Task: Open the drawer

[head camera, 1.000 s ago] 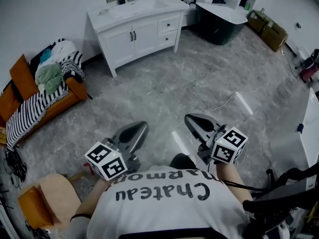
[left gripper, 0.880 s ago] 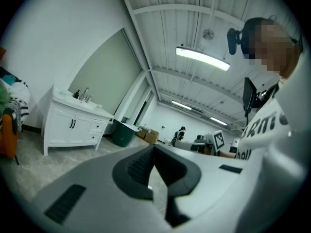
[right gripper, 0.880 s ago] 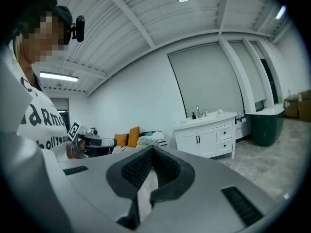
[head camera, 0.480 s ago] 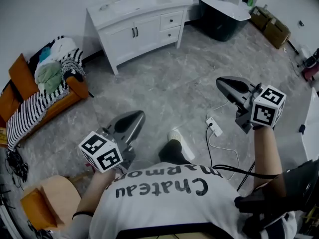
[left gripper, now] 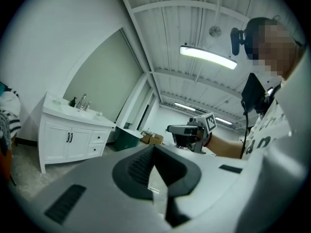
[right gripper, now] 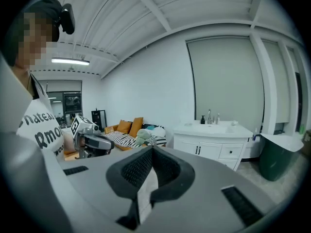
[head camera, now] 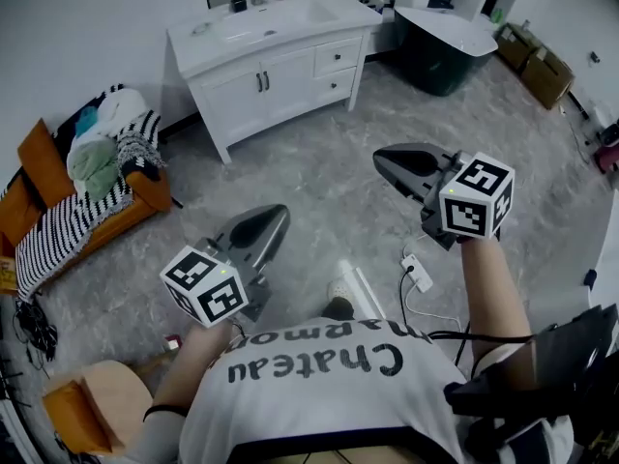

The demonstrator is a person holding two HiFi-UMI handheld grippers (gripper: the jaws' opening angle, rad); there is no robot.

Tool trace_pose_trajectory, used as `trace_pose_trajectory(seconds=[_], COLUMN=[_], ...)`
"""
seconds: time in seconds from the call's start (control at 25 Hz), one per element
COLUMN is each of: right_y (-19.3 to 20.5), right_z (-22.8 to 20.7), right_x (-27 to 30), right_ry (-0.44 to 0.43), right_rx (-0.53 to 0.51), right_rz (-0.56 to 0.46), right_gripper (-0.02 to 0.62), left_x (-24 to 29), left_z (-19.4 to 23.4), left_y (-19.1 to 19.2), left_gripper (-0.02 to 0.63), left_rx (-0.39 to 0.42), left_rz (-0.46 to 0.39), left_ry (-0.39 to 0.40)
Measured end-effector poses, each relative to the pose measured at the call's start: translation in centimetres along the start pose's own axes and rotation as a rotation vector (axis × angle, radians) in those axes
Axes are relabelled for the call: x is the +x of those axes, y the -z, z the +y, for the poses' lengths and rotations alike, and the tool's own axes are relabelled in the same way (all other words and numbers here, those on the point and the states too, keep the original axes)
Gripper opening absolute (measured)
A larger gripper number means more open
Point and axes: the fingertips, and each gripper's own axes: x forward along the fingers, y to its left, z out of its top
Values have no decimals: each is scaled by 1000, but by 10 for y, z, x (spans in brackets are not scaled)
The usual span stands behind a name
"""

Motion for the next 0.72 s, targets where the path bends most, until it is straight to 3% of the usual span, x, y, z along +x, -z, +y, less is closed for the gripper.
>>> trace_pose_trajectory(seconds=[0.24,0.72], right_y=[0,20], right_z=[-56,-156], right_x=[18,20], right_ry=[-54,-115], right_rx=[25,30], right_rz=[6,12], right_gripper=[8,8], left_x=[61,173], left_z=[18,42], left_y=[-27,-37], left_gripper=[8,6], left_rx=[13,43], left_rz=[-19,-43], left_ry=[-18,-65])
